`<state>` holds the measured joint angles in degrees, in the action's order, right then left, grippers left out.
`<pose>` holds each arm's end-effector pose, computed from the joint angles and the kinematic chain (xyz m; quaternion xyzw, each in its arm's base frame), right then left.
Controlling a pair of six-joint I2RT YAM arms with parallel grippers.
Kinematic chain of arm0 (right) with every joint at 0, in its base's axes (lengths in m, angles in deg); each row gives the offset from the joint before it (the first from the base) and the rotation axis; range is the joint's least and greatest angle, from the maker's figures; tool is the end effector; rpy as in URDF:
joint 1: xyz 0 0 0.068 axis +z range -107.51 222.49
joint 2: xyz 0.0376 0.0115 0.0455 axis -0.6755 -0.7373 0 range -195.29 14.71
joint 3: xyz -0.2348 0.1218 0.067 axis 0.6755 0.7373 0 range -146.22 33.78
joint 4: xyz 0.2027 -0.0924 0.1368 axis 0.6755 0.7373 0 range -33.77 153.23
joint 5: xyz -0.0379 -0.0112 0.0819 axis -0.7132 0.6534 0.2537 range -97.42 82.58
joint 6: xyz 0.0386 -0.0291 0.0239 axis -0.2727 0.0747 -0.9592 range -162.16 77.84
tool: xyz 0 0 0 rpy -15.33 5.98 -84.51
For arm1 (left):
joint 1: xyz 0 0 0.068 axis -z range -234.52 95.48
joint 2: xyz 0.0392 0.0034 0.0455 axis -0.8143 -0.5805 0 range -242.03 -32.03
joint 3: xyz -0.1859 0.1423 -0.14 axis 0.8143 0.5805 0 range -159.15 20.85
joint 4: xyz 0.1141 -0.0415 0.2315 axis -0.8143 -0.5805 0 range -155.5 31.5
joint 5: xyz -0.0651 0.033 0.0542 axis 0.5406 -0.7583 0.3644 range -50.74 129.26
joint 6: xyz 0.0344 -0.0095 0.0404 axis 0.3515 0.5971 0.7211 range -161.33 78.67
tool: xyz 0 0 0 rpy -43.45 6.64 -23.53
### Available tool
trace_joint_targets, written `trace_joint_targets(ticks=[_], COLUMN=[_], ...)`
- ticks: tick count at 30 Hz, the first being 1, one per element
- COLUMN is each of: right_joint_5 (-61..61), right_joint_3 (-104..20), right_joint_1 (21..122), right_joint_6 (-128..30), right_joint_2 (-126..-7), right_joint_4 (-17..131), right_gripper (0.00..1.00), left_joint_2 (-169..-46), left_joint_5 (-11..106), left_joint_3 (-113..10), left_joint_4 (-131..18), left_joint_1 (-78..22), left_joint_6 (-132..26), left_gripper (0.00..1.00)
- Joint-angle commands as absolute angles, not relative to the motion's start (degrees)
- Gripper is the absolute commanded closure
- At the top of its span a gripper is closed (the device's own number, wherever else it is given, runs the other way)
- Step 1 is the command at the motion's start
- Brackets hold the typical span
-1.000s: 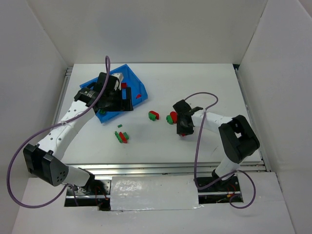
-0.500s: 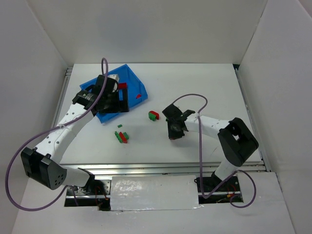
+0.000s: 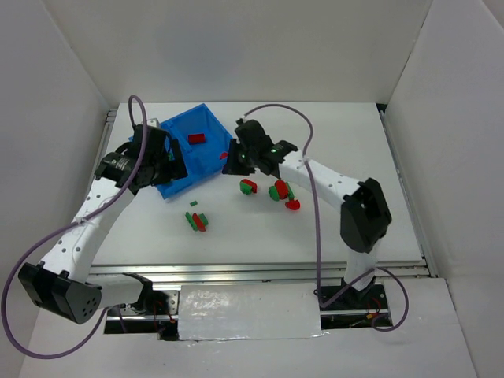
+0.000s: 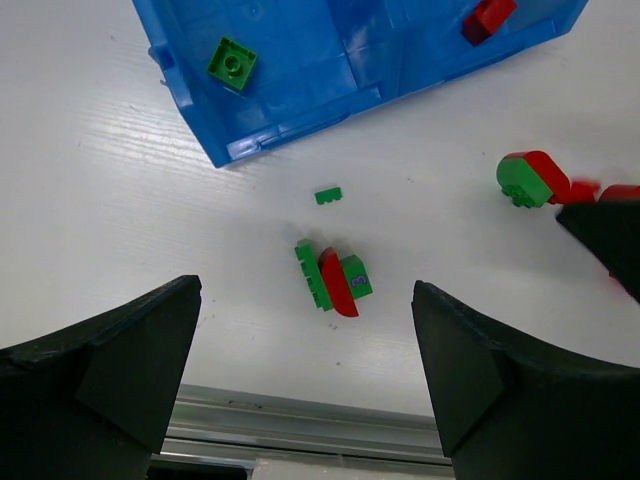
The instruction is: Sort the legos into containers by color
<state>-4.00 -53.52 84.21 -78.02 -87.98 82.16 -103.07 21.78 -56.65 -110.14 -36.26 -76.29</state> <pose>0.3064 0.2760 0.2917 -0.0589 0.9089 0.2793 0.3041 0.2379 -0.0671 0.3737 -0.1900 0.8957 -0.0432 0.3997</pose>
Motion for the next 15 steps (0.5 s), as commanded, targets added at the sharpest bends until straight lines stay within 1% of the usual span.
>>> trace_joint_targets(ticks=[1, 2, 3, 4, 6, 7, 10, 13, 15], right_joint_5=[-2.67, -3.20, -4.51, -5.56, -5.84, -5.84, -7.33, -7.25, -7.33], right_joint_3=[-62.86, -69.59, -72.88, -79.35, -85.02, -90.53, -99.51, -98.50, -97.27], right_joint_1=[84.68, 84.68, 84.68, 84.68, 84.42, 84.24, 82.93, 81.26, 80.82], right_joint_6=[-81.18, -81.45, -81.45, -81.36, -79.61, -78.65, -78.20, -79.60, -79.34], right_joint_2=[-97.92, -100.23, -102.69, -106.98, -112.52, -114.38, -120.44, -121.70, -121.61], right_joint_4=[77.14, 77.58, 78.37, 78.81, 79.08, 79.17, 82.94, 81.81, 80.58], right_gripper=[0.81, 0.81, 0.81, 0.81, 0.80, 0.80, 0.78, 0.74, 0.73], left_joint_2=[-100.94, -100.76, -100.50, -99.88, -98.74, -98.39, -97.07, -94.79, -93.38], left_joint_5=[20.71, 20.80, 21.06, 22.02, 23.08, 23.61, 24.23, 23.97, 23.97], left_joint_3=[-57.47, -57.47, -57.12, -56.77, -55.54, -55.01, -53.51, -50.97, -49.21], left_joint_4=[-112.11, -112.46, -112.64, -112.55, -112.11, -111.94, -113.34, -113.69, -113.96], left_joint_1=[-36.85, -36.94, -36.94, -37.03, -37.11, -37.11, -37.11, -37.20, -37.20], left_joint_6=[-77.28, -77.54, -77.89, -77.98, -78.15, -78.24, -78.50, -78.59, -78.86], left_gripper=[0.00, 0.00, 0.00, 0.01, 0.00, 0.00, 0.01, 0.01, 0.01])
